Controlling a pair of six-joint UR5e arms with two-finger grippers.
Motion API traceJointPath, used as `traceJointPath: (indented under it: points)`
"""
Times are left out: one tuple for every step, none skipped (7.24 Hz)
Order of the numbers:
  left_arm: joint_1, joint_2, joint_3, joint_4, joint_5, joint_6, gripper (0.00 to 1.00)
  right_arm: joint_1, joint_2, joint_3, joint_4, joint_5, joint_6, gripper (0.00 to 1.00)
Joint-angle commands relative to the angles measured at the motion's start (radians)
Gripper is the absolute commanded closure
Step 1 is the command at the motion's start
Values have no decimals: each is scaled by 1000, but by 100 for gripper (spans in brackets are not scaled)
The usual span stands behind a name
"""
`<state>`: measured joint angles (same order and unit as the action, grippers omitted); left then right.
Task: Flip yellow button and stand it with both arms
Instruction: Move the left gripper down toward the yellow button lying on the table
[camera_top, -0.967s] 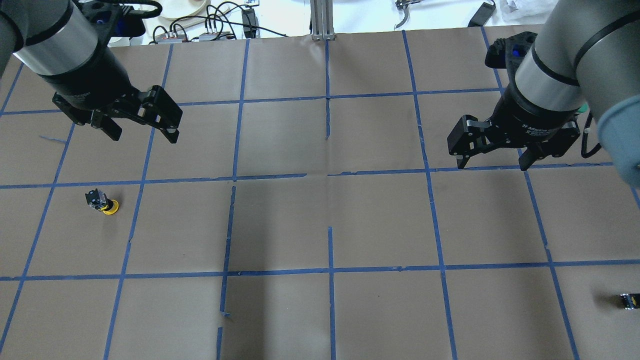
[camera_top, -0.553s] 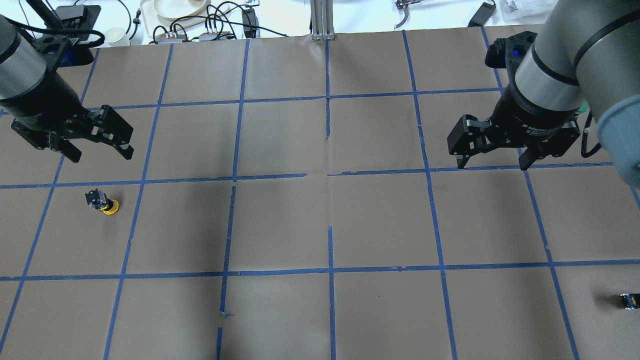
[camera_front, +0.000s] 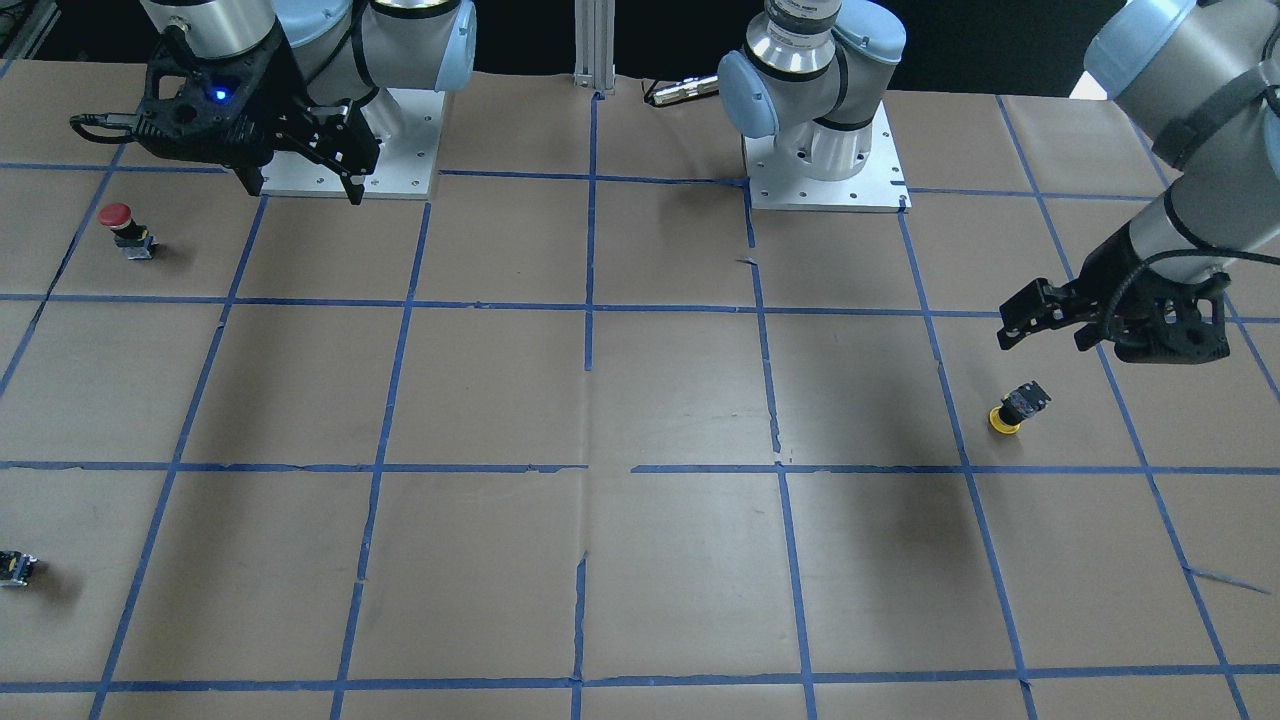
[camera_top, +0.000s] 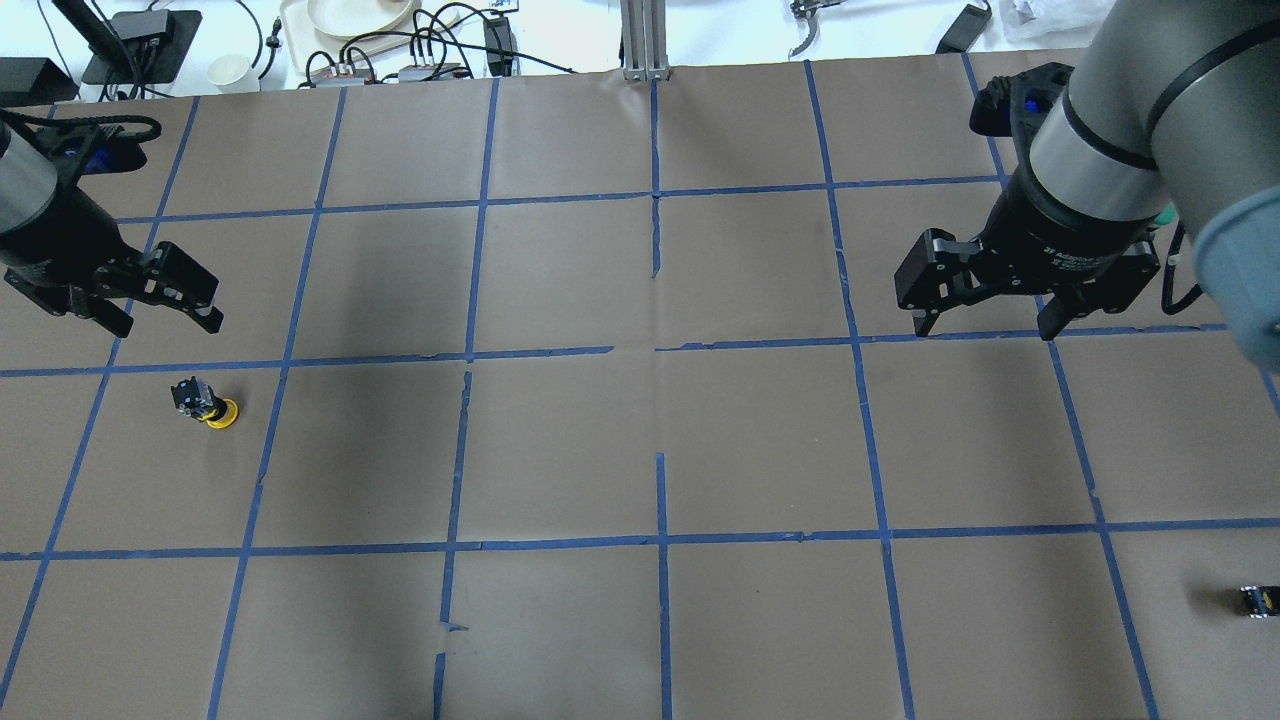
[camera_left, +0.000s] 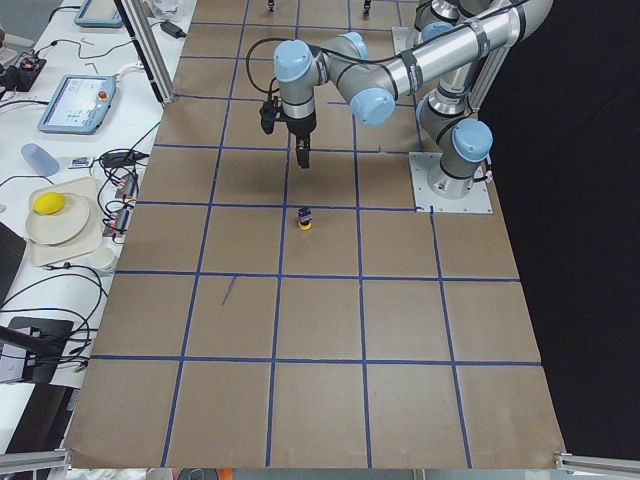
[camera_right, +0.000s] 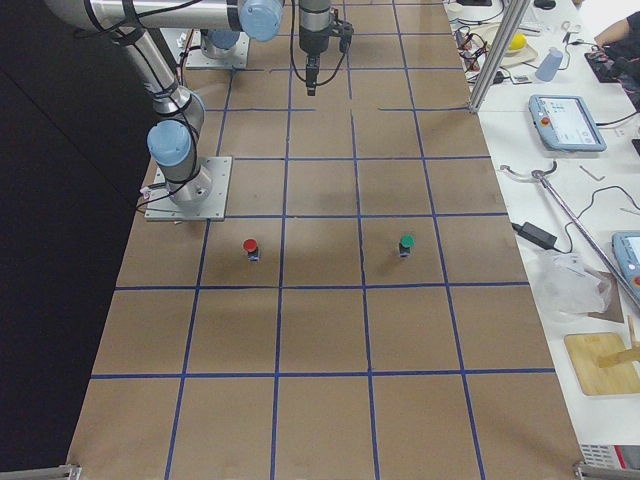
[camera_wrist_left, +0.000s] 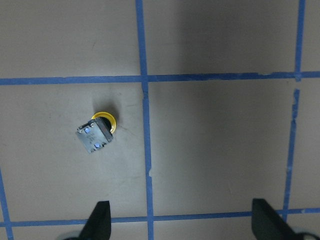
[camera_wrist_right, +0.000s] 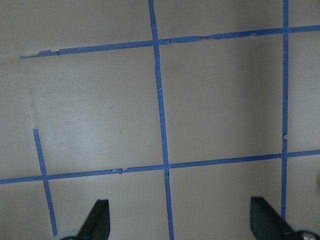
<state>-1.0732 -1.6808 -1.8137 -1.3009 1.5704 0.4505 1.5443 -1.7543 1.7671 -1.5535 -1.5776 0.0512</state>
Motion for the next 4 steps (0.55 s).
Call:
traceJointPath:
  points:
    - [57, -88, -67, 168, 60, -13, 5, 0, -1, 5, 1, -1, -2, 0]
    - [59, -95, -99, 193, 68, -16, 5, -1, -8, 15, 0, -1, -2, 0]
    - [62, -94, -114, 196, 116, -19, 4, -1, -17, 21, -2, 1, -5, 0]
    - [74, -118, -121, 233, 129, -26, 6, -1, -20, 35, -2, -1, -7, 0]
